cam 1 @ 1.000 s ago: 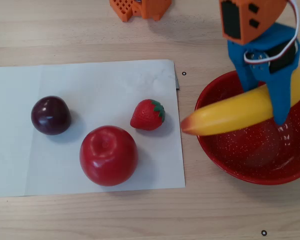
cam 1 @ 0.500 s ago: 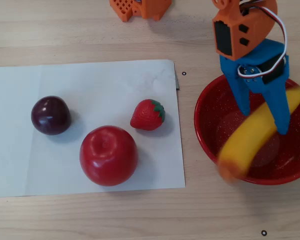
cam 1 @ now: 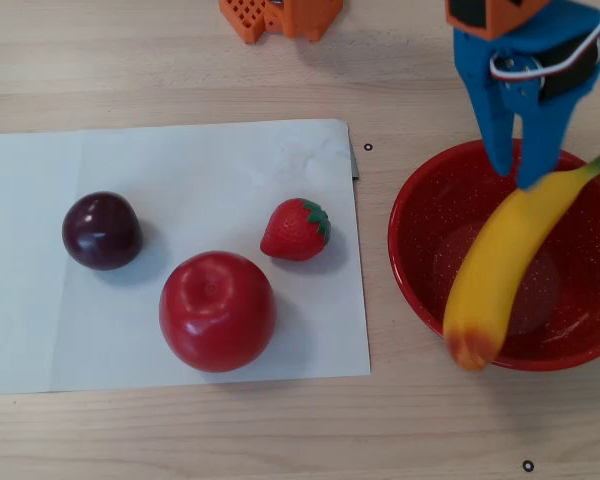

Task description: Grasp the banana and put it in the red bowl

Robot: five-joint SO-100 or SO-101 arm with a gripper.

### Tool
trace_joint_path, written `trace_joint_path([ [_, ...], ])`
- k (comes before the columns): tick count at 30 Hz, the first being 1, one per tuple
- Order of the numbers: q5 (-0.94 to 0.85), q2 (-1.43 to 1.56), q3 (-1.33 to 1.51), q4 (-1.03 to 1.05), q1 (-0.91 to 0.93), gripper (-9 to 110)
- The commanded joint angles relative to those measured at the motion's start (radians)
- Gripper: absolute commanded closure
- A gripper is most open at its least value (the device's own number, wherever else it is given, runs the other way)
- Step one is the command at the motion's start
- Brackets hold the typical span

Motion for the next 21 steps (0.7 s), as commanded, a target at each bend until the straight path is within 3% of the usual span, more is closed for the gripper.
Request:
trace_joint_path([
  [1, -0.034, 0.14, -0.121, 0.081, -0.02, 101],
  [13, -0.064, 0.337, -0.144, 0.35, -0.195, 101],
  [21, -0.034, 0.574, 0.057, 0.348, -0.348, 101],
])
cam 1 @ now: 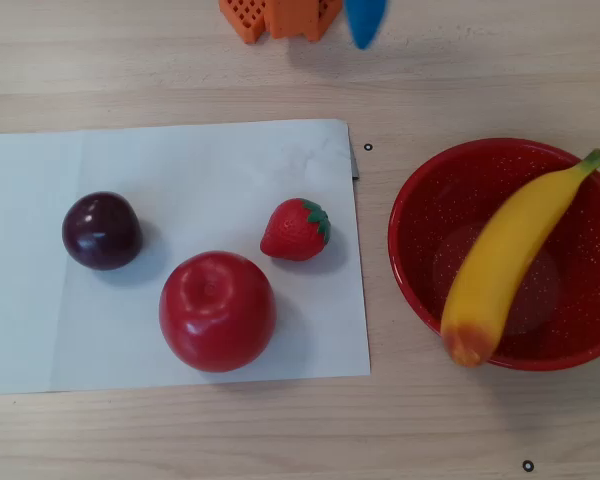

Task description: Grasp the banana and put it in the red bowl

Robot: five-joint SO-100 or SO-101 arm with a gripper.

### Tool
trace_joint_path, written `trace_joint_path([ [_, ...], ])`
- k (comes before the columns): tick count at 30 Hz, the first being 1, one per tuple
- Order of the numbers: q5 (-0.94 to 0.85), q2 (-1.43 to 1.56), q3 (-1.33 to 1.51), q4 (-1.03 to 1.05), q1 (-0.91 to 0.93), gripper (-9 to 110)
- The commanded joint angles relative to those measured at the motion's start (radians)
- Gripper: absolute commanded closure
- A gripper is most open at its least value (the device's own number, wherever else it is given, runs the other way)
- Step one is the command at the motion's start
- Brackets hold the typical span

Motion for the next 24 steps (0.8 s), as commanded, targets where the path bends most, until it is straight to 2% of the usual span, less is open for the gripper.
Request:
trace_joint_path([
  [1, 0.018, 0.149, 0.034, -0.037, -0.061, 101],
  [9, 0.052, 0.431, 0.422, -0.239, -0.204, 101],
  [24, 0.002, 0.963, 1.209, -0.709, -0.207, 101],
])
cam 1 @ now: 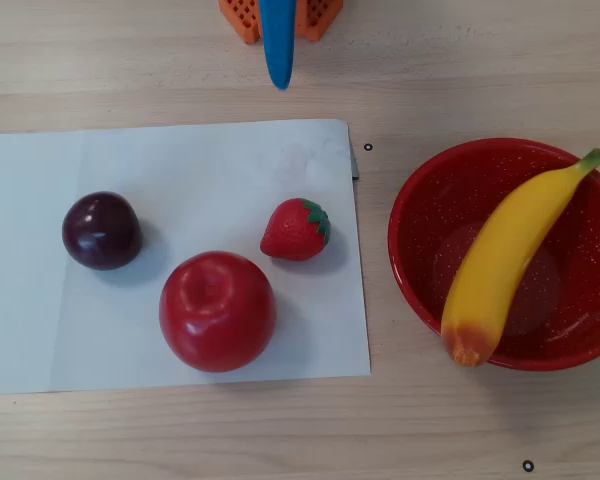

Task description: Grasp the banana and put it in the red bowl

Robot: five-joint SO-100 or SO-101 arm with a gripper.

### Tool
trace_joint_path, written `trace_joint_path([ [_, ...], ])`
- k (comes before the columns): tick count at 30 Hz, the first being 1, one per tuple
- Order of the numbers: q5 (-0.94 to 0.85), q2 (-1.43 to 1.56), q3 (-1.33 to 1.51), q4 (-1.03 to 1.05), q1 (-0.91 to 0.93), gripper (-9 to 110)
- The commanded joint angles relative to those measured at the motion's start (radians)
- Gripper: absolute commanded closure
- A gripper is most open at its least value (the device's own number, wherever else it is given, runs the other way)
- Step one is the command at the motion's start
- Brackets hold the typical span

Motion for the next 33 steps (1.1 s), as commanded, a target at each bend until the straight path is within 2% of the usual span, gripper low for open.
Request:
trace_joint_path([
  [1, -0.028, 0.052, 0.006, -0.084, -0.021, 101],
  [15, -0.012, 0.267, 0.512, -0.506, -0.005, 101],
  [23, -0.008, 0.367, 0.732, -0.634, 0.002, 101],
  [33, -0.015, 0.414, 0.741, -0.334, -0.003, 101],
])
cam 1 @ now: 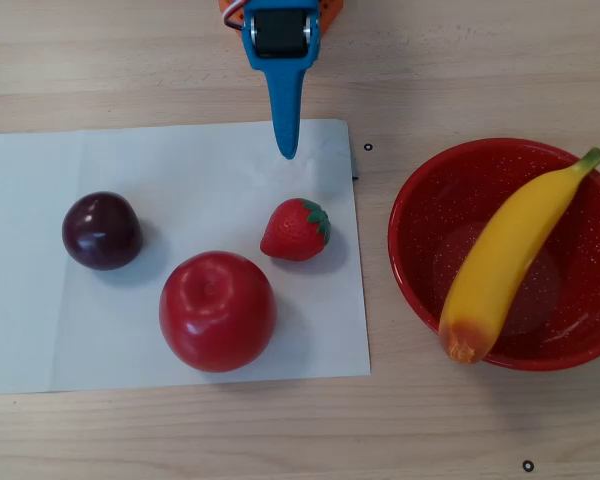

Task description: Grasp the banana and put it in the red bowl

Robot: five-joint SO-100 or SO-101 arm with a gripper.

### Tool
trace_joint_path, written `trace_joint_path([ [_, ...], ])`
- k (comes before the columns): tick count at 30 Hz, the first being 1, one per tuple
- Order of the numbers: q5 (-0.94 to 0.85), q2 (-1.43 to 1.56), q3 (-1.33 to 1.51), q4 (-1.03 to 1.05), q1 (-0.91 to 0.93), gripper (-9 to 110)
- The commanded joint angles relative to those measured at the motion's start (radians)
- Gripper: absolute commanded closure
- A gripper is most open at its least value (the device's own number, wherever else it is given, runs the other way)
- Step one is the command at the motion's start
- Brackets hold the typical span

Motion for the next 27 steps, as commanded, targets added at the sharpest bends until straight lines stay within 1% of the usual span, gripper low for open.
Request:
trace_joint_path([
  [1, 0.003, 0.049, 0.015, 0.051, -0.008, 101],
  [5, 0.012, 0.087, 0.015, 0.143, -0.012, 101],
  [8, 0.011, 0.091, 0.015, 0.17, -0.012, 101],
  [27, 0.018, 0.091, 0.015, 0.175, -0.032, 101],
])
